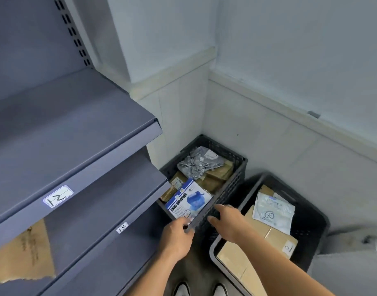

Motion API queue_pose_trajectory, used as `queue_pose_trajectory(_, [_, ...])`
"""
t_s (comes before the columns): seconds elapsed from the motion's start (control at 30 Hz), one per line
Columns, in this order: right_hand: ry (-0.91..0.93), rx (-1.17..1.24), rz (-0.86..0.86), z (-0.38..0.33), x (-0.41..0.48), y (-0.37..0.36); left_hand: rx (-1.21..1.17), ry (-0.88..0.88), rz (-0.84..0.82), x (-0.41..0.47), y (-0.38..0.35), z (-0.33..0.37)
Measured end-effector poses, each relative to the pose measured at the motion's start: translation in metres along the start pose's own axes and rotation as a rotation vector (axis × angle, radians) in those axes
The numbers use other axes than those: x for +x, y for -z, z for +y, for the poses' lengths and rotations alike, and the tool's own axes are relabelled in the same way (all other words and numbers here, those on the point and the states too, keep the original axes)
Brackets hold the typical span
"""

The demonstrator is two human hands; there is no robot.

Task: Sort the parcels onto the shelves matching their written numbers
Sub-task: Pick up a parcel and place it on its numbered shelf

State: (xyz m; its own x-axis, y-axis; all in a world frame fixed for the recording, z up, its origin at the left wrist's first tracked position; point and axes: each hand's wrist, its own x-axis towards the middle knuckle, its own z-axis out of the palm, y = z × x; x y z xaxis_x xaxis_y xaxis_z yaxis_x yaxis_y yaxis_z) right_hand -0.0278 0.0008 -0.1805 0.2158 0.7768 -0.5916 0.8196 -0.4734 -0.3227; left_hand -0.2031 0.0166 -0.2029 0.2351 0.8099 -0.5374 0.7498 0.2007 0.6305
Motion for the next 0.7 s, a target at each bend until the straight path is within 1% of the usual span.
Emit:
queue_pose_trajectory(0.27, [0.057, -0.045, -0.152, 0.015, 0.125, -0.011, -0.08, 0.227, 0.073, 0.071, -0.038, -0.012])
queue_pose_trajectory(0.47, [0.121, -0.099, -0.16, 0.032, 0.213, -0.04, -0.181, 0.329, 0.135, 0.138, -0.077, -0.024])
queue_pose_trajectory(0.7, [0.156, -0.219, -0.158, 0.045, 0.287, -0.069, -0.176, 0.433, 0.175, 0.199, -0.109, -0.045])
